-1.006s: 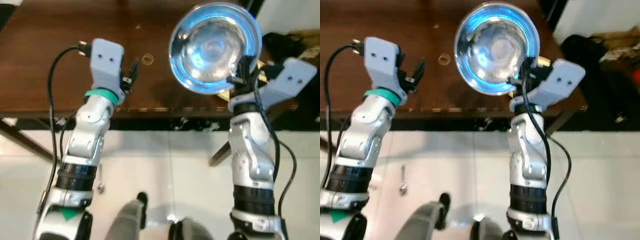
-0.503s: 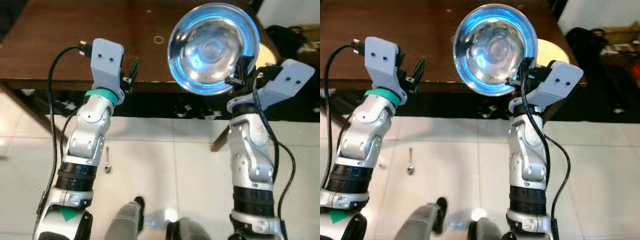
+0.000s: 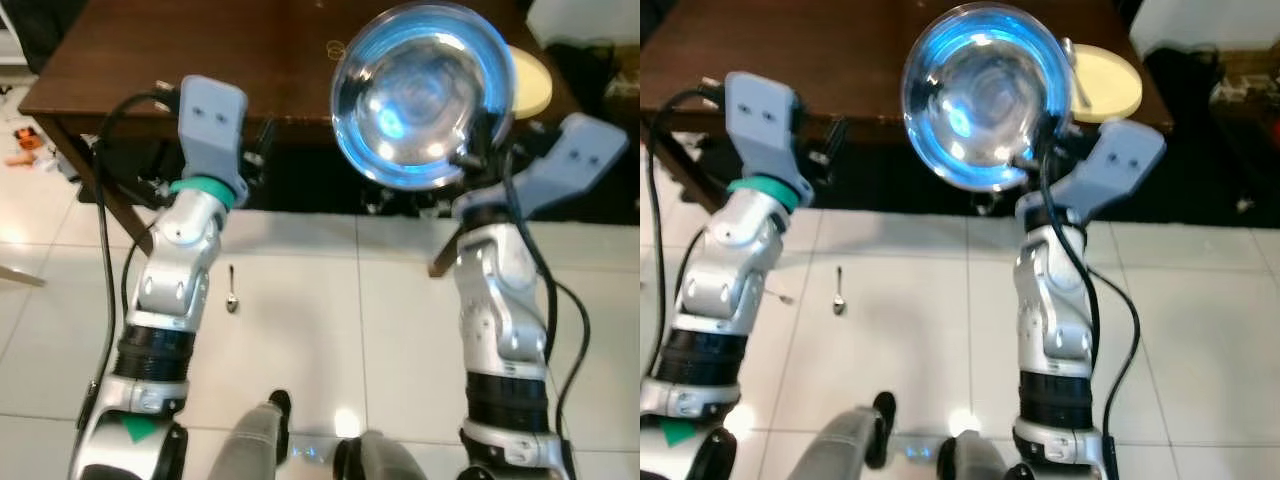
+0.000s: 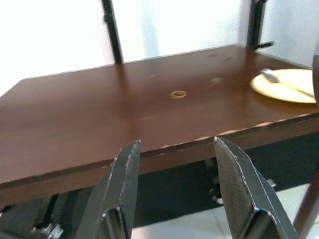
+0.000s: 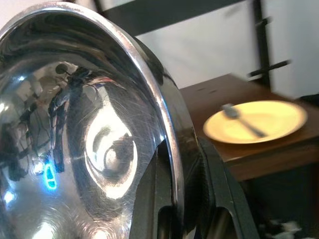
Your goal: Setting the table
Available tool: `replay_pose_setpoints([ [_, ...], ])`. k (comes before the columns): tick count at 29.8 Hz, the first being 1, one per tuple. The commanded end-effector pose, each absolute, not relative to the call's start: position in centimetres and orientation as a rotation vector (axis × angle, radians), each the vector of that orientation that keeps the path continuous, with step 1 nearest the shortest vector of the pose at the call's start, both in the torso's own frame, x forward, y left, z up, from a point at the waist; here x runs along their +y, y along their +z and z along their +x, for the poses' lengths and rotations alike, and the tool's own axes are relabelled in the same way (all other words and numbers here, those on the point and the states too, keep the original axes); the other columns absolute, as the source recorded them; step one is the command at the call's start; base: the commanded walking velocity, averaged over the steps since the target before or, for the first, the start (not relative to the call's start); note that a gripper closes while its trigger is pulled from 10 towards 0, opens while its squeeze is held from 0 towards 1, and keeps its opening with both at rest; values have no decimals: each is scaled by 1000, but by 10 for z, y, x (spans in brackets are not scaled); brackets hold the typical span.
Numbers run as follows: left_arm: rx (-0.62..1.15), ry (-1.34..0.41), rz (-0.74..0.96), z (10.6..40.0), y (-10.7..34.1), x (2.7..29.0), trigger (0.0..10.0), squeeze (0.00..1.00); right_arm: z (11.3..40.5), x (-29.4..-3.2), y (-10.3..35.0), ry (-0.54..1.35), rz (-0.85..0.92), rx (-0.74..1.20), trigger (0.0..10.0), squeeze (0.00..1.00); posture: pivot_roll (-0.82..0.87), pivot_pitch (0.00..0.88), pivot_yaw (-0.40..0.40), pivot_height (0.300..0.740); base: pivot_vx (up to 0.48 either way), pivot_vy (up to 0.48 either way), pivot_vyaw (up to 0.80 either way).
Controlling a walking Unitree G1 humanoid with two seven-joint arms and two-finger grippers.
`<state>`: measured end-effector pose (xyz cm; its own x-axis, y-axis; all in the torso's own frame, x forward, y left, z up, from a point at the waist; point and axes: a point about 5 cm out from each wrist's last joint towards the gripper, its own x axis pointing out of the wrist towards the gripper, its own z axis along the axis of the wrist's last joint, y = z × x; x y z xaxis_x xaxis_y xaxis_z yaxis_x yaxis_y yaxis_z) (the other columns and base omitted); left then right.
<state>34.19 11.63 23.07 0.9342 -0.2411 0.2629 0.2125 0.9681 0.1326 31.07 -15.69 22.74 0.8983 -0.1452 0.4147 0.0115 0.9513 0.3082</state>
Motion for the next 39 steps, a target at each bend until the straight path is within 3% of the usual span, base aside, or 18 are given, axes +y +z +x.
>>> replay_pose_setpoints([
  [1,-260,-236,111,342,225,116,10000,0,309,-160,231,-94,317,-473,10000,0,163,77,43,740,-292,0,0],
  [29,-261,-235,106,342,225,116,10000,0,308,-159,231,-86,323,-472,10000,0,164,80,40,740,-281,0,0],
  [39,-243,-237,94,343,224,114,10000,0,309,-159,231,-81,312,-465,10000,0,165,83,38,740,0,0,179],
])
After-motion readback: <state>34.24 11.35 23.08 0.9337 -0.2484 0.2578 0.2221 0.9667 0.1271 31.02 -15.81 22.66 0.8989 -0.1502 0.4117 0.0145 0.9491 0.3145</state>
